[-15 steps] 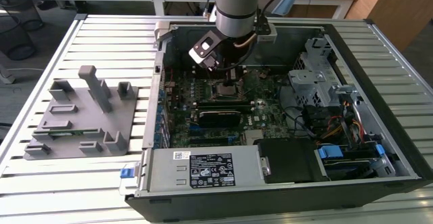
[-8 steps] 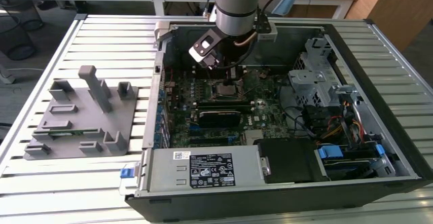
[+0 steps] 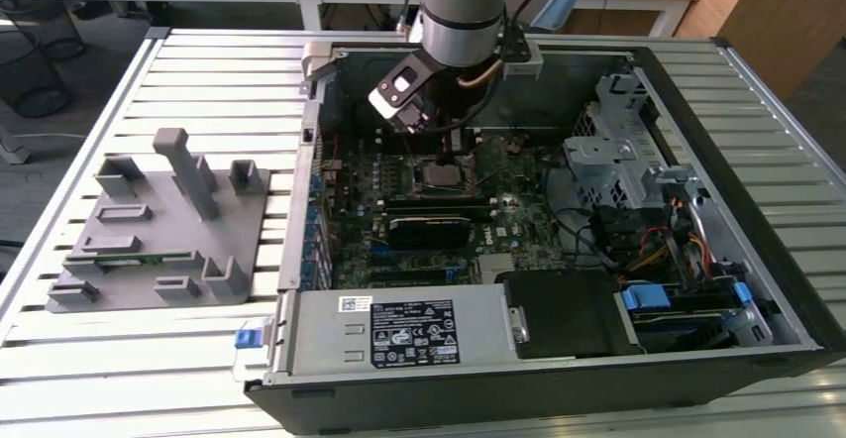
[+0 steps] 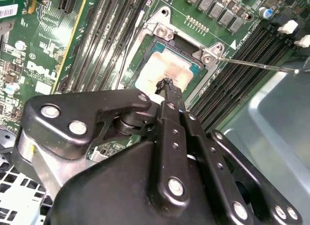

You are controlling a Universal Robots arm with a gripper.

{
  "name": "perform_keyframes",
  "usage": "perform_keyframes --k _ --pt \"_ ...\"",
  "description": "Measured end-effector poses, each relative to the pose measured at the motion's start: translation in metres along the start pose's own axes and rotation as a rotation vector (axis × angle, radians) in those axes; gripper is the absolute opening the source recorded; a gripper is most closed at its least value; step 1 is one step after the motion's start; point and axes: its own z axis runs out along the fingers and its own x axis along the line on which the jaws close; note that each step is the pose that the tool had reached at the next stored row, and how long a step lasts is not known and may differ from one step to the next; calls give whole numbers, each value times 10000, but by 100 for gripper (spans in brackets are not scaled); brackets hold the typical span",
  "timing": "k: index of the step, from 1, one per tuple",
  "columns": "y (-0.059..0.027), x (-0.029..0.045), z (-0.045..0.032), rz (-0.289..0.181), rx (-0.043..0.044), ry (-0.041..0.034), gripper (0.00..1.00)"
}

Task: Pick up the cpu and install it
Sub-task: 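Close the cpu cover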

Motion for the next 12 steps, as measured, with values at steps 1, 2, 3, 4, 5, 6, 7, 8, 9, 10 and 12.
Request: perform_keyframes --k 1,2,3,4,5,6,7,8,9,10,12 --pt "0 1 -12 1 0 1 11" --pt "0 1 -28 2 0 0 11" --pt "0 2 -45 2 0 0 11" --pt "0 3 -59 1 0 0 11" --pt "1 4 -73 1 -1 0 11" --pt "1 4 -88 2 -1 1 11" --pt "1 5 -104 2 -1 0 11" --pt "1 6 -113 2 -2 0 11" --pt "1 6 -119 2 -1 0 11" --pt "2 6 -122 5 -2 2 11" --pt "2 7 -123 6 -7 3 11"
